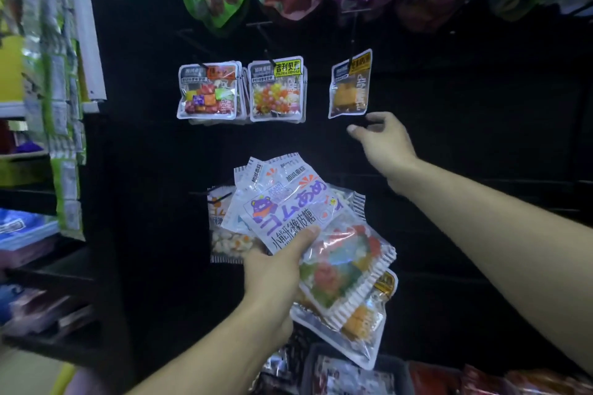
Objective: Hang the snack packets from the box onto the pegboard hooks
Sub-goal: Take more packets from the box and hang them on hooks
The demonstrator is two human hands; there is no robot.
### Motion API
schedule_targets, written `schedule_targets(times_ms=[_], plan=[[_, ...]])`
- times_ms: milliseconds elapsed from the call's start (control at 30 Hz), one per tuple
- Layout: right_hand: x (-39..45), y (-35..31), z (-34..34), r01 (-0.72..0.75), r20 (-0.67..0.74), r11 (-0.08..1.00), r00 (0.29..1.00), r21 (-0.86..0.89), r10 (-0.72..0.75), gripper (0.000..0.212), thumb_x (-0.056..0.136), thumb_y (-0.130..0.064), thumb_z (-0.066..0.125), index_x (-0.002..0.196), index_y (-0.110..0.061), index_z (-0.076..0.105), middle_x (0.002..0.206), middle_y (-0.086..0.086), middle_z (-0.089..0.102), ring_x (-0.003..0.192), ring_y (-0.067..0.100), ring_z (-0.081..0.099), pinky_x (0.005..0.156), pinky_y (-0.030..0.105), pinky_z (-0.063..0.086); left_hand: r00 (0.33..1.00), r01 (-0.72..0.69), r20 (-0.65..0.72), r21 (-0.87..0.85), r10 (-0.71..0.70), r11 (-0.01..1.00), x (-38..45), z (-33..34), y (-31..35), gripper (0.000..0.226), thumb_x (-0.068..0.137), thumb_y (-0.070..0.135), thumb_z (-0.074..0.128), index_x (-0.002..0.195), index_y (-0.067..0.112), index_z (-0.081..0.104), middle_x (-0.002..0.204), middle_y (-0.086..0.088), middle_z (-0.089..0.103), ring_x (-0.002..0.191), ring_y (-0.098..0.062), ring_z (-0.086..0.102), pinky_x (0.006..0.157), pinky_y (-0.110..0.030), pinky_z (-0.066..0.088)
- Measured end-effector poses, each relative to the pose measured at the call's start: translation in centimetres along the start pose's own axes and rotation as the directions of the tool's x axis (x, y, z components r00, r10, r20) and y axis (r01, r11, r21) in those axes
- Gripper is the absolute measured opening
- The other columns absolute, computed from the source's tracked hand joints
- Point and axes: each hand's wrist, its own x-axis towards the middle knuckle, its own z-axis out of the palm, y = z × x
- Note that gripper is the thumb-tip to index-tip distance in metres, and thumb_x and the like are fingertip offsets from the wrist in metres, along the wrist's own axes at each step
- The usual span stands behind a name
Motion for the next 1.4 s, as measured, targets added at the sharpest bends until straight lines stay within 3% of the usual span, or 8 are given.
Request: schedule_targets(times_ms=[233,400,667,800,1067,1167,1267,1400], plan=[[-10.2,1.8,-3.8,0.130,0.578,0.982,0.815,-0.136,-0.028,0.061,0.074,-0.058,0.085,0.127,-0.036,0.065,0.120,-0.021,0.068,0.101,-0.011,0.066,0.078,0.008,0.048,1.000,0.024,0.018,-0.019,-0.023,1.000,-1.1,-0.9,-1.4,0.049,0.072,0.028,0.097,0.115,0.020,0.074,0.104,-0.006,0.084,0.101,-0.035,0.080,0.101,-0.059,0.058],[-12.4,2.3,-4.8,0.214,0.713,0.959,0.701,-0.183,-0.021,0.049,0.069,-0.037,0.096,0.103,-0.051,0.063,0.098,-0.039,0.069,0.095,-0.021,0.064,0.080,0.003,0.049,0.992,0.123,0.050,-0.082,-0.119,0.989,-2.4,-1.6,-2.3,0.048,0.078,0.017,0.093,0.119,0.007,0.071,0.104,-0.020,0.081,0.095,-0.044,0.079,0.093,-0.064,0.061],[-14.0,7.0,-2.9,0.022,0.679,0.970,0.718,-0.242,0.153,0.051,0.067,-0.029,0.098,0.112,-0.030,0.074,0.102,-0.006,0.080,0.089,0.010,0.078,0.084,0.036,0.064,0.965,0.259,0.055,-0.037,-0.257,0.965,-4.1,-4.7,-6.5,0.099,0.043,0.053,0.108,0.128,0.016,0.071,0.116,-0.015,0.080,0.107,-0.042,0.077,0.102,-0.060,0.057],[-14.3,9.3,-2.2,-0.180,0.640,0.963,0.720,-0.201,0.268,0.043,0.073,-0.018,0.094,0.109,-0.017,0.071,0.099,0.003,0.080,0.082,0.016,0.078,0.068,0.029,0.061,0.963,0.258,0.063,0.047,-0.260,0.965,-4.8,-6.4,-7.4,0.076,0.057,0.047,0.097,0.122,0.017,0.070,0.109,-0.008,0.083,0.098,-0.034,0.081,0.091,-0.052,0.064],[-15.1,12.2,-1.0,-0.512,0.616,0.856,0.654,-0.067,0.439,0.048,0.083,-0.005,0.084,0.124,-0.005,0.059,0.107,0.017,0.079,0.086,0.028,0.076,0.073,0.042,0.063,0.957,0.280,0.029,0.152,-0.288,0.948,-5.1,-8.6,-8.4,0.078,0.053,0.031,0.095,0.125,0.012,0.069,0.110,-0.006,0.083,0.105,-0.032,0.078,0.097,-0.054,0.060],[-15.5,13.1,-0.3,-0.556,0.618,0.830,0.641,-0.037,0.456,0.049,0.084,-0.004,0.083,0.126,-0.004,0.059,0.099,0.012,0.080,0.078,0.022,0.076,0.066,0.038,0.062,0.952,0.300,0.021,0.130,-0.305,0.945,-4.9,-9.2,-9.0,0.054,0.071,0.018,0.092,0.120,0.011,0.069,0.111,-0.009,0.082,0.095,-0.029,0.078,0.065,-0.035,0.066],[-15.9,13.8,0.2,-0.582,0.627,0.813,0.623,-0.028,0.468,0.047,0.085,-0.002,0.081,0.126,-0.003,0.060,0.087,0.008,0.080,0.067,0.017,0.076,0.051,0.030,0.060,0.950,0.299,0.056,0.121,-0.307,0.947,-5.0,-9.5,-9.5,0.080,0.049,0.022,0.098,0.123,0.013,0.068,0.109,-0.009,0.083,0.105,-0.035,0.078,0.091,-0.055,0.064],[-16.1,14.6,0.3,-0.592,0.662,0.804,0.578,-0.064,0.478,0.047,0.085,-0.004,0.081,0.127,-0.007,0.059,0.101,0.014,0.080,0.079,0.025,0.078,0.062,0.037,0.064,0.970,0.236,0.030,0.151,-0.243,0.960,-4.8,-10.3,-10.6,0.092,0.038,0.030,0.102,0.123,0.017,0.069,0.107,-0.002,0.084,0.109,-0.033,0.077,0.105,-0.057,0.056]])
